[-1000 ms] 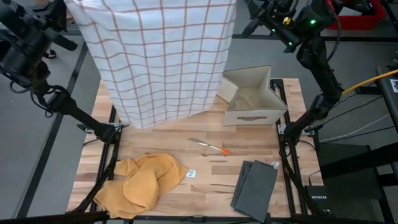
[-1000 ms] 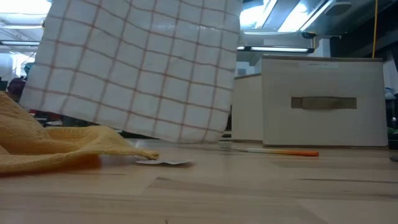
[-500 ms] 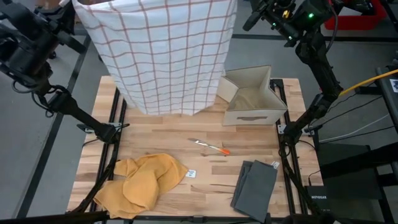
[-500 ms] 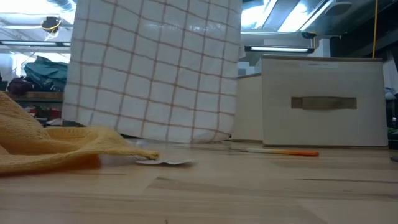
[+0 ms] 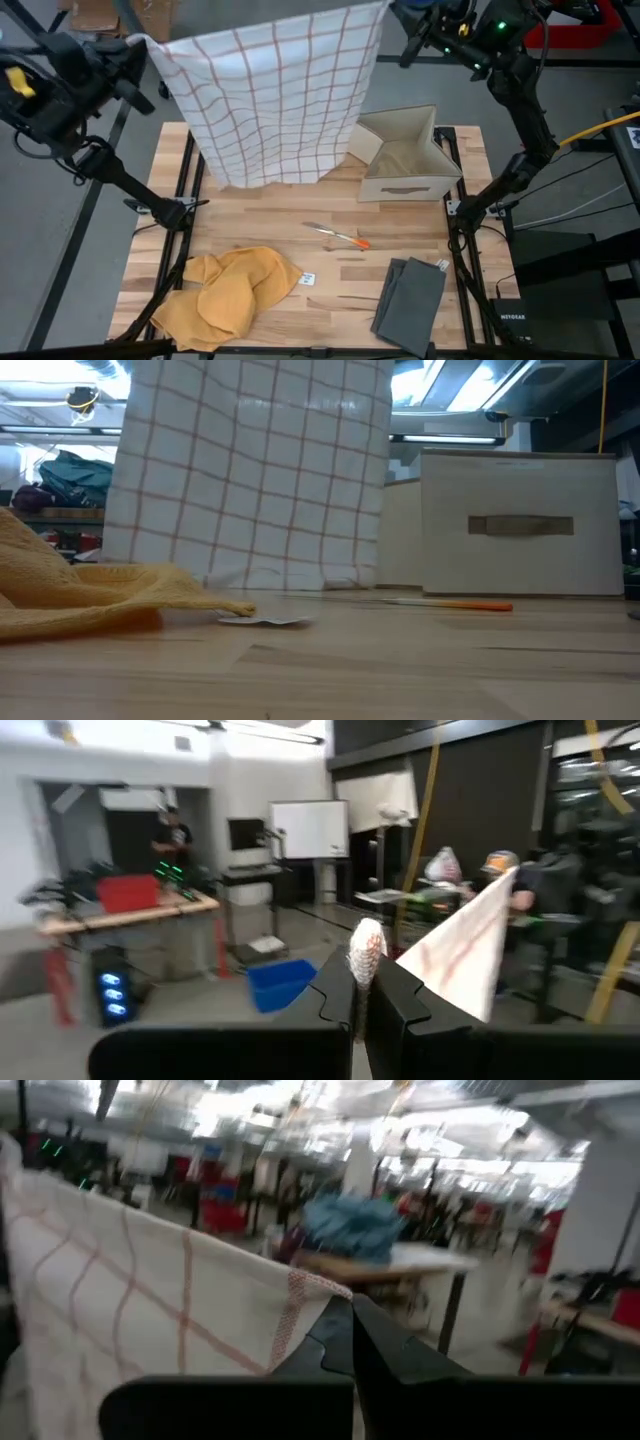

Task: Fold towel
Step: Fold the white kitchen towel

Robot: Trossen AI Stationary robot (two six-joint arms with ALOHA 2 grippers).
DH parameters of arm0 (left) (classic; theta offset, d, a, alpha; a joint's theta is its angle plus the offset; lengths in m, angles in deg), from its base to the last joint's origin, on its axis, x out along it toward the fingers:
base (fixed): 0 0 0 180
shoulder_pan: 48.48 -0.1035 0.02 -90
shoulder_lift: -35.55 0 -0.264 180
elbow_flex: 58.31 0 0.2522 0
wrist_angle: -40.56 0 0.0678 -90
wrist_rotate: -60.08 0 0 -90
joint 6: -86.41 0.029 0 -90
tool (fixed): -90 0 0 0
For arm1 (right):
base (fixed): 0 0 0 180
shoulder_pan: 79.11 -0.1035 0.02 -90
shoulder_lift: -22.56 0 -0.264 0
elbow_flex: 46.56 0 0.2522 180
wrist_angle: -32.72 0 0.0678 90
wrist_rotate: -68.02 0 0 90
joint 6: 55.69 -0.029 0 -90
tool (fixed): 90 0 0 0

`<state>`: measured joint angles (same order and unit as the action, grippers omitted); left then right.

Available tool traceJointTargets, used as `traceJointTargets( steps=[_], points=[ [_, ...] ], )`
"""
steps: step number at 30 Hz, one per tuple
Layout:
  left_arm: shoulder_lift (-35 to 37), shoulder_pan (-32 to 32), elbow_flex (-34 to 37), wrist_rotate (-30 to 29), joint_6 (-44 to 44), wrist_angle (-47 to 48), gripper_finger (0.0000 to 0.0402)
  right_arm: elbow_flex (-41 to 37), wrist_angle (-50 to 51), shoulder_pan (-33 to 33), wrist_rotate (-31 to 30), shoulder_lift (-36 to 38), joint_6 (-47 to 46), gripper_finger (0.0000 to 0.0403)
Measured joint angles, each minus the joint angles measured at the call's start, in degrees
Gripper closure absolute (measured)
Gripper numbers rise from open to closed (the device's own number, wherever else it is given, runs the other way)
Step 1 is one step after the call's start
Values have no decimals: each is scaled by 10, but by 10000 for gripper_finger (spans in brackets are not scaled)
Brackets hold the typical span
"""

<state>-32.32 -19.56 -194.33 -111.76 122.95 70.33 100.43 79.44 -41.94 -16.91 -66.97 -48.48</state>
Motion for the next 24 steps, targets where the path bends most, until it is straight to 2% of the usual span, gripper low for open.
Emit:
traceJointTargets(
  steps=[3,6,11,17,24],
  points=[
    [-9,34,0,0,-95,67,401,0,67,0,19,15,-14,402],
    [-25,71,0,0,-149,104,401,0,117,0,37,33,-36,402],
    [-57,122,0,2,-163,105,402,0,164,0,66,69,-79,402],
    [-86,173,0,2,-178,103,401,0,215,-1,140,105,-156,402],
    [-110,240,0,1,-183,103,401,0,315,-1,180,133,-176,402]
  ],
)
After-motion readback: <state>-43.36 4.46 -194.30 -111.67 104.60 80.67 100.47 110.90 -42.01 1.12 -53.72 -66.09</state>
